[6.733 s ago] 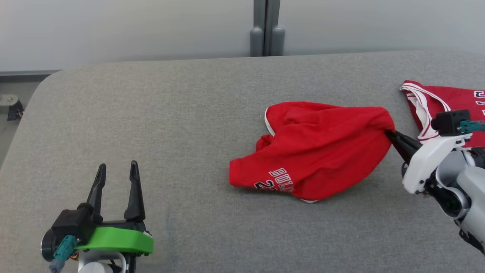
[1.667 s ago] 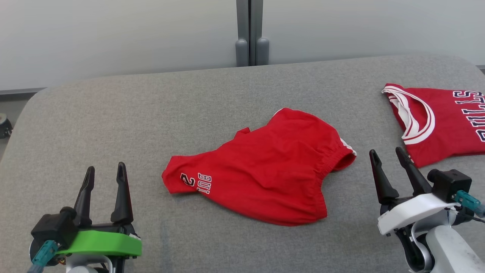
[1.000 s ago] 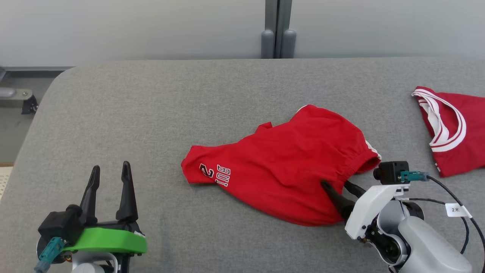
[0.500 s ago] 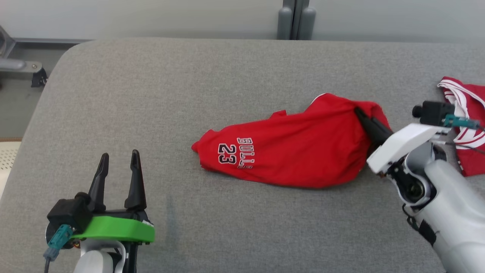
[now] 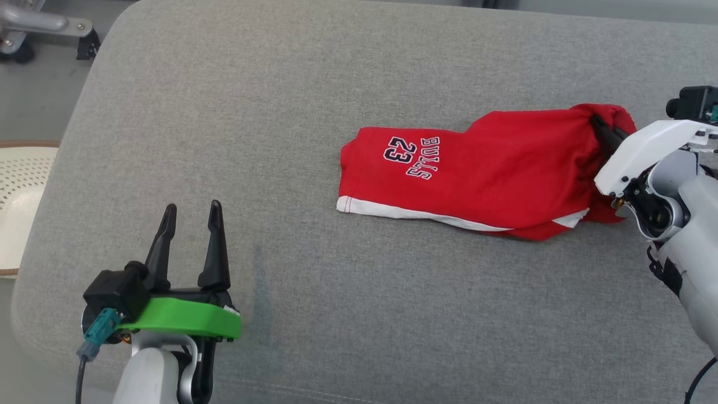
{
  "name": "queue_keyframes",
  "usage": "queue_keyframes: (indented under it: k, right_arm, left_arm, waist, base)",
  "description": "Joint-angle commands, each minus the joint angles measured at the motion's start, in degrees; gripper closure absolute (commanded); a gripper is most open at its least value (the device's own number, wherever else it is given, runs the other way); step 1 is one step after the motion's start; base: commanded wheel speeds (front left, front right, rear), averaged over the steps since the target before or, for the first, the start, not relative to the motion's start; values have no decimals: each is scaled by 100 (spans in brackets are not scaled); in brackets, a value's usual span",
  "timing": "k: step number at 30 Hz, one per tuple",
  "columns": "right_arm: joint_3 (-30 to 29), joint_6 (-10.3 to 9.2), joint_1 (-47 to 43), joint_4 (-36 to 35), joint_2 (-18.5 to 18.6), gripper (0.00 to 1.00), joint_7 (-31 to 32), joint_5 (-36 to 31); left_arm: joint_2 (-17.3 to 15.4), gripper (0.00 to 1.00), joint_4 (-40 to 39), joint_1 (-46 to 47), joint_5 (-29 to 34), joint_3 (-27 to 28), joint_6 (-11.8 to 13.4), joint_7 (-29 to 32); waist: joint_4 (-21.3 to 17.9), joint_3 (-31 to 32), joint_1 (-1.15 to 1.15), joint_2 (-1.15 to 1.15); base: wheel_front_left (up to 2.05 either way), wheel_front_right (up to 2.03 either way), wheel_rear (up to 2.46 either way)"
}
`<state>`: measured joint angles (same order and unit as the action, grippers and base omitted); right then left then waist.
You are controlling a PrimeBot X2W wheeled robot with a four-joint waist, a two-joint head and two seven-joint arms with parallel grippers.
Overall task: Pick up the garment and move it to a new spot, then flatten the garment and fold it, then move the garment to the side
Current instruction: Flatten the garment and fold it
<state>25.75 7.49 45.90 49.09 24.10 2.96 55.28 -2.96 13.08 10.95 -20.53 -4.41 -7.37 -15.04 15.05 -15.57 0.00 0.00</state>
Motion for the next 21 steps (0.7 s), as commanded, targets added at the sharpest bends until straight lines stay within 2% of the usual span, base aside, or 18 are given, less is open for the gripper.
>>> queue_keyframes:
  k: [1, 4, 9, 15, 21]
  right_arm:
    - [71, 0, 67, 136, -20, 0, -15, -17]
    - [234, 0, 136, 317, -87, 0, -129, 28]
    - [497, 0, -123, 193, -94, 0, -301, 183]
    - [654, 0, -510, -297, 107, 0, -731, 376]
    - [597, 0, -1087, -1084, 379, 0, -1430, 529]
  left_arm:
    - [2, 0, 24, 76, 4, -3, -17, -15]
    - [0, 0, 97, 45, 27, 25, -18, -16]
    - [-1, 0, 156, -117, 66, 93, -20, -16]
    - [-41, 0, 181, -284, 82, 140, -21, -16]
    - [-60, 0, 141, -450, 95, 195, -20, -15]
  waist:
    - [12, 22, 0, 0]
    - [-90, 179, 0, 0]
    - [-374, 514, 0, 0]
    - [-781, 886, 0, 0]
    - [-1100, 1102, 0, 0]
  base:
    - [0, 0, 0]
    - [0, 0, 0]
    - [0, 0, 0]
    - [0, 0, 0]
    - [0, 0, 0]
